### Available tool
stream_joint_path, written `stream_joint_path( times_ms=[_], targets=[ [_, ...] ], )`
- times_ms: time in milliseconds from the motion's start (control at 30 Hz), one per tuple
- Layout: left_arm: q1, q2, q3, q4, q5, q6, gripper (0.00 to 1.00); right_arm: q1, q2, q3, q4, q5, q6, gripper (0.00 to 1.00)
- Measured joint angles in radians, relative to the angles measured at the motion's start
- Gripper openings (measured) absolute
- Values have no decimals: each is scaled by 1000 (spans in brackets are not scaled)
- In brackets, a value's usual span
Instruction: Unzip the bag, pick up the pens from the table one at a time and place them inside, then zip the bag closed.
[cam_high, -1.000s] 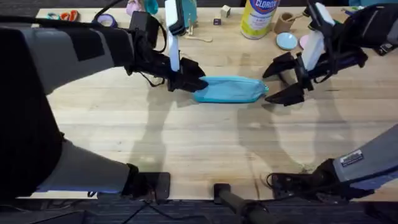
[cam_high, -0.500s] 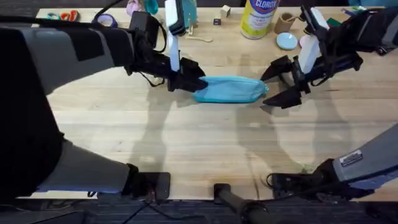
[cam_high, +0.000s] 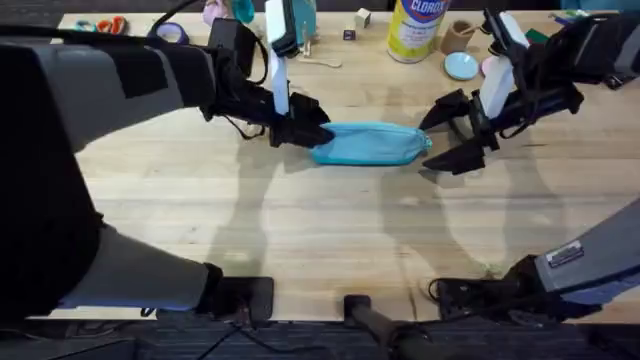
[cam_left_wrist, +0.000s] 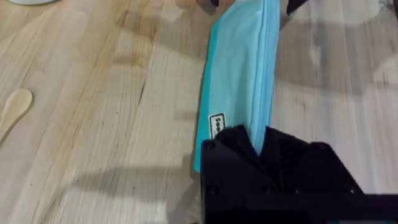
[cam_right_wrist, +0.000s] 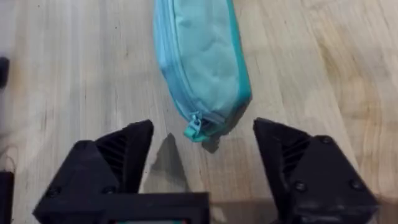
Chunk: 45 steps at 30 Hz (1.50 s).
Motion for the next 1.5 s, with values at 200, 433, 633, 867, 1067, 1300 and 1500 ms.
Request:
stream_joint_path(
  times_ms=[200,433,633,867,1067,1300,1500],
  targets=[
    [0,0,0,0,0,0,41,0,0,0,0,0,5,683],
    [0,0,0,0,0,0,41,0,0,0,3,6,3,202],
    [0,0,0,3,0,0,41,0,0,-3,-4,16,7,32],
    [0,0,0,3,0,0,41,0,0,-3,-3,16,7,32],
    [0,0,0,3,0,0,41,0,0,0,-19,17,107,30],
    [0,0,0,3,0,0,41,-2,0,82,-156,32,165,31],
    [0,0,0,4,0,0,41,-2,0,173,-248,35,178,31]
  ],
)
